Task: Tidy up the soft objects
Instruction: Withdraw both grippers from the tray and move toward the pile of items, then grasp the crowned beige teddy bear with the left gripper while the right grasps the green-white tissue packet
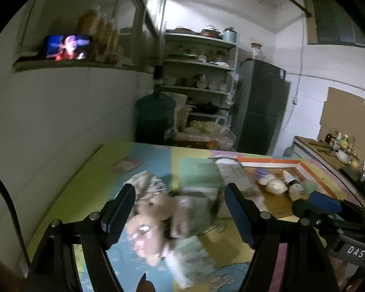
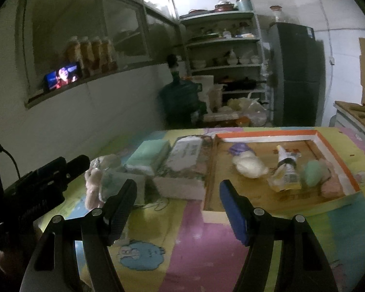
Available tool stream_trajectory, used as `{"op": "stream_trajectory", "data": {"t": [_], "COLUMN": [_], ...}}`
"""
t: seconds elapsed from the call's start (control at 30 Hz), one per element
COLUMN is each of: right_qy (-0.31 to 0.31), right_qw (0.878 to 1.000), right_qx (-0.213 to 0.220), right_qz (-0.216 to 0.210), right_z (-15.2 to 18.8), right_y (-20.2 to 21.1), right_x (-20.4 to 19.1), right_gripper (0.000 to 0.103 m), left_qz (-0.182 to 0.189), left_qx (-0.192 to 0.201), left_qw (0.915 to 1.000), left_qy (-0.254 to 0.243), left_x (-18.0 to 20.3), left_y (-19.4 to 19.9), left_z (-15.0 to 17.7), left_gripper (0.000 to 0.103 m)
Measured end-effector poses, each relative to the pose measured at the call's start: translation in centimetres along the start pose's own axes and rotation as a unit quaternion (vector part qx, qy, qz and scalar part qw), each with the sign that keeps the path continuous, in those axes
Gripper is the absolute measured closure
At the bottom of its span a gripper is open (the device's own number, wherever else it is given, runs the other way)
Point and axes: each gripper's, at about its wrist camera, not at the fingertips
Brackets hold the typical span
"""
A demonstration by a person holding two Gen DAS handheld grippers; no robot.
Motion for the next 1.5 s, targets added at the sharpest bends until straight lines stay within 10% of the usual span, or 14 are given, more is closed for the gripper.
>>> {"op": "stream_trajectory", "data": {"t": [0.5, 1.5], "right_qy": [0.027, 0.030], "right_qw": [0.995, 0.984], "right_qx": [-0.068, -0.152], "right_qz": [-0.069, -0.089], "right_z": [2.5, 6.0], "right_y": [-5.2, -10.9], "right_x": [-6.1, -9.2], "right_gripper": [0.031, 0.026], "left_qz": [-0.051, 0.069], "left_qx": [-0.003, -0.114], "left_qw": [0.9971, 0.9907], "left_qy": [0.056, 0.024], "left_x": [-8.2, -6.5], "left_y": [0.3, -5.8], "left_z": [1.0, 4.4], "left_gripper": [0.028, 0.031]}}
Point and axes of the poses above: each gripper's, at about its wrist camera, not at the fingertips, and y roughly against the way its jaws point, x to its right, z to its underside, and after that the axes turned 3 degrees about y, right-handed
